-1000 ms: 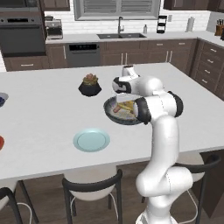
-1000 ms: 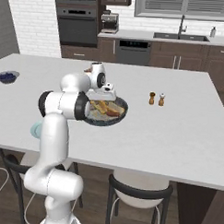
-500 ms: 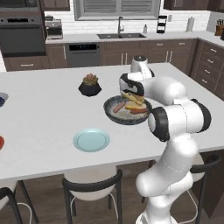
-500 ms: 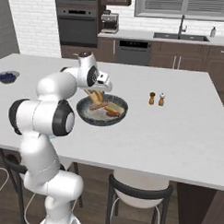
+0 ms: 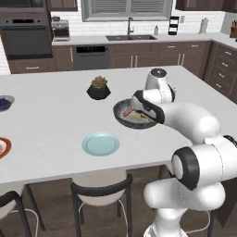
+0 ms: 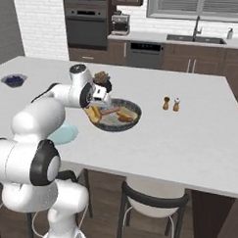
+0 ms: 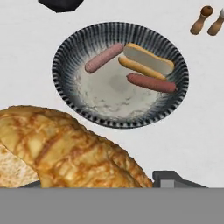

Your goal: Place one bun and one sausage from the bowl on each plate.

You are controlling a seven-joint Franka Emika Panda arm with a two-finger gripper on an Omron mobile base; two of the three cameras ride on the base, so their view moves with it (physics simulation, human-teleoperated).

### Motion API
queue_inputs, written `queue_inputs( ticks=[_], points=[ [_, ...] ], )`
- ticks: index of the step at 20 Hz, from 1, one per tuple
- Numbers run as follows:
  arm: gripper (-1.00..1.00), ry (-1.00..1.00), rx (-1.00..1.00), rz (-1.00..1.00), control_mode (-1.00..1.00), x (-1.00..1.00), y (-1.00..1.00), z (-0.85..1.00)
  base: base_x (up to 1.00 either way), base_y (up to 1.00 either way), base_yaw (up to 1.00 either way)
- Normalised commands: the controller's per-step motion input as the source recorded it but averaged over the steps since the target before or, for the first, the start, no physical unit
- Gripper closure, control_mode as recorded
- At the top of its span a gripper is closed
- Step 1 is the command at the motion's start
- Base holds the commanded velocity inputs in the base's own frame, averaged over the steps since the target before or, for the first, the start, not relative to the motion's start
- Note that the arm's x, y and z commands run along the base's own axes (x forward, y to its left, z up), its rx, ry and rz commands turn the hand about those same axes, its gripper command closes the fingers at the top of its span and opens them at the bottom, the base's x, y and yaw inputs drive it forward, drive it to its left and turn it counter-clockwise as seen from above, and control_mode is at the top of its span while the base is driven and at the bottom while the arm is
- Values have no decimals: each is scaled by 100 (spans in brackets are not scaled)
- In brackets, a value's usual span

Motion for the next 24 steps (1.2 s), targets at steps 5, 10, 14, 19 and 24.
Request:
queue_inputs(
  ticks=[5,10,14,19,24],
  points=[
    [100,0,0,0,100,0,0,0,-50,100,16],
    [100,0,0,0,100,0,0,0,3,100,9],
    [100,0,0,0,100,0,0,0,31,100,1],
    [100,0,0,0,100,0,0,0,61,100,-10],
    [100,0,0,-2,-100,17,12,-7,57,78,-13]
  ],
)
